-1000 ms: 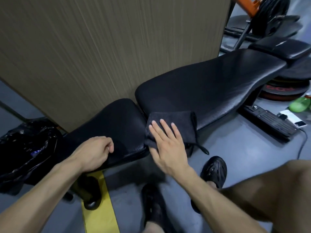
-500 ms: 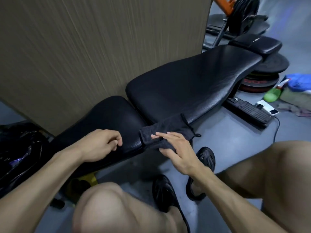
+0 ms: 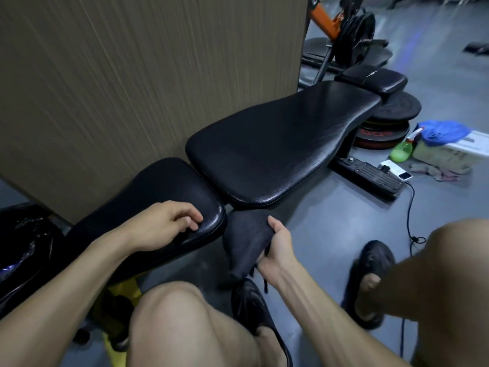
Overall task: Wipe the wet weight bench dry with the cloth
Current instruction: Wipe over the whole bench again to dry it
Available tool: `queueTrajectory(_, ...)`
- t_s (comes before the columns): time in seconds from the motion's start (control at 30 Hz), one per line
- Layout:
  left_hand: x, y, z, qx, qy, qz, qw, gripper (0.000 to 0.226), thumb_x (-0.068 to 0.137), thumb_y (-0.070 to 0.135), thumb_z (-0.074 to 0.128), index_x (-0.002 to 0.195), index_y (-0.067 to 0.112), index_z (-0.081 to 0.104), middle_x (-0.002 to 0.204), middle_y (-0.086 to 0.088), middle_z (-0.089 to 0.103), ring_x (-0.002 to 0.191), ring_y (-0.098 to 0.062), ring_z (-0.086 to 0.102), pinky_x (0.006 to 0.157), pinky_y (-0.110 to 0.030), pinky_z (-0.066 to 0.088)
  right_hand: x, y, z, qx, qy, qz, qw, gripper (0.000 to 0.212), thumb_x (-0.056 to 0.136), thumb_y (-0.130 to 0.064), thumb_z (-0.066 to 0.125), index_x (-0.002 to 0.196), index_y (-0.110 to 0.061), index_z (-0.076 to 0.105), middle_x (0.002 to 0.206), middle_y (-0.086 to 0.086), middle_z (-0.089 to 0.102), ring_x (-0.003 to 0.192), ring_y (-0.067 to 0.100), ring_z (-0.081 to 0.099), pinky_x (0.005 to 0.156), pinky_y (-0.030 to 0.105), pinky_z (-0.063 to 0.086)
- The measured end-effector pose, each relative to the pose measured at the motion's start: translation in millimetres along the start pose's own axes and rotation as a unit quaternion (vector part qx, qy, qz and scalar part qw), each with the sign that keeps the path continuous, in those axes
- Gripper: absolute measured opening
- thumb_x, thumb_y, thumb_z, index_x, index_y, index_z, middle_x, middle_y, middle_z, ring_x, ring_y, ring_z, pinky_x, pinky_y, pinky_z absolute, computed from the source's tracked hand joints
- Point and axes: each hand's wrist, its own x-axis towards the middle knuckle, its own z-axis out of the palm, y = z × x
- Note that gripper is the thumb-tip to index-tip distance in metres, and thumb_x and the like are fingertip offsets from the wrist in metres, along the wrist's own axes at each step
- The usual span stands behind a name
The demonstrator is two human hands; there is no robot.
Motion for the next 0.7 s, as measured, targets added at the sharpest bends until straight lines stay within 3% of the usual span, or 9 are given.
queueTrajectory(0.13, 15.2, 11.8, -7.3, -0.001, 0.030, 0.022, 0.999, 0.025, 0.101, 0.018, 0.054, 0.105, 0.037, 0.070, 0.099, 0.022, 0.074, 0.099, 0.007, 0.065, 0.094, -0.023, 0.050, -22.8, -36.3, -17.9, 0.054, -0.058, -0.087, 0.993, 0.045, 0.097, -0.041, 0.049, 0.109, -0.005, 0.073, 0.108, 0.017, 0.075, 0.091, 0.030, 0.073, 0.093, 0.039, 0.052)
queueTrajectory(0.23, 32.8, 25.6, -12.3, -0.013, 0.075, 0.033, 0.997, 0.025, 0.101, 0.018, 0.054, 0.106, 0.037, 0.071, 0.102, 0.022, 0.072, 0.099, 0.008, 0.064, 0.091, -0.019, 0.048, -33.9, -80.9, -30.7, 0.092, -0.039, -0.205, 0.974, 0.046, 0.100, -0.044, 0.044, 0.114, -0.009, 0.070, 0.113, 0.012, 0.075, 0.100, 0.025, 0.072, 0.096, 0.038, 0.051)
queueTrajectory(0.3, 47.7, 35.7, -11.8, -0.003, 0.097, 0.043, 0.994, 0.027, 0.100, 0.018, 0.053, 0.109, 0.036, 0.071, 0.104, 0.025, 0.071, 0.100, 0.010, 0.061, 0.086, -0.011, 0.043, -24.5, -92.0, -41.7, 0.096, 0.002, -0.252, 0.963, 0.046, 0.099, -0.049, 0.044, 0.108, -0.011, 0.069, 0.104, 0.008, 0.077, 0.089, 0.022, 0.075, 0.079, 0.033, 0.053)
queueTrajectory(0.37, 62.7, 42.0, -7.6, 0.000, 0.113, 0.048, 0.992, 0.028, 0.100, 0.016, 0.052, 0.111, 0.036, 0.069, 0.106, 0.026, 0.069, 0.102, 0.009, 0.060, 0.084, -0.009, 0.040, -4.8, -76.6, -45.2, 0.079, 0.045, -0.247, 0.965, 0.063, 0.083, -0.065, 0.053, 0.110, -0.010, 0.066, 0.097, 0.007, 0.072, 0.085, 0.024, 0.067, 0.066, 0.029, 0.043)
queueTrajectory(0.43, 75.1, 44.9, -1.0, 0.000, 0.123, 0.054, 0.991, 0.030, 0.100, 0.014, 0.052, 0.113, 0.035, 0.068, 0.108, 0.024, 0.068, 0.103, 0.005, 0.061, 0.085, -0.011, 0.039, 18.8, -40.4, -33.6, 0.042, 0.086, -0.213, 0.972, 0.093, 0.059, -0.079, 0.062, 0.122, -0.010, 0.063, 0.103, 0.007, 0.063, 0.100, 0.022, 0.057, 0.072, 0.030, 0.042)
queueTrajectory(0.47, 80.5, 45.8, 2.5, 0.002, 0.129, 0.061, 0.990, 0.030, 0.100, 0.013, 0.052, 0.115, 0.034, 0.068, 0.109, 0.022, 0.068, 0.104, 0.003, 0.061, 0.086, -0.012, 0.039, 30.9, -21.1, -25.8, 0.020, 0.090, -0.196, 0.976, 0.101, 0.056, -0.085, 0.064, 0.126, -0.011, 0.062, 0.112, 0.009, 0.065, 0.107, 0.021, 0.059, 0.083, 0.033, 0.047)
queueTrajectory(0.53, 89.7, 47.9, 8.1, 0.008, 0.142, 0.071, 0.987, 0.030, 0.100, 0.013, 0.053, 0.117, 0.032, 0.068, 0.112, 0.020, 0.067, 0.104, 0.001, 0.060, 0.088, -0.015, 0.040, 56.2, 14.2, -7.0, -0.018, 0.067, -0.205, 0.976, 0.111, 0.058, -0.091, 0.063, 0.138, -0.015, 0.056, 0.136, 0.010, 0.062, 0.123, 0.015, 0.060, 0.109, 0.040, 0.042)
queueTrajectory(0.6, 98.6, 50.7, 10.3, 0.004, 0.149, 0.075, 0.986, 0.030, 0.100, 0.013, 0.053, 0.118, 0.031, 0.068, 0.115, 0.019, 0.067, 0.106, 0.000, 0.060, 0.092, -0.019, 0.042, 48.4, 22.1, 21.2, -0.052, 0.067, -0.242, 0.967, 0.107, 0.066, -0.090, 0.057, 0.149, -0.024, 0.043, 0.150, -0.003, 0.051, 0.134, 0.009, 0.051, 0.118, 0.038, 0.033)
queueTrajectory(0.7, 110.0, 51.9, 11.4, 0.005, 0.129, 0.071, 0.989, 0.030, 0.101, 0.014, 0.051, 0.120, 0.031, 0.068, 0.118, 0.020, 0.068, 0.110, 0.000, 0.060, 0.098, -0.024, 0.044, 58.1, -18.5, 38.3, -0.103, 0.141, -0.329, 0.928, 0.074, 0.101, -0.054, 0.042, 0.159, -0.016, 0.016, 0.161, -0.009, 0.018, 0.150, 0.014, 0.023, 0.118, 0.020, 0.011)
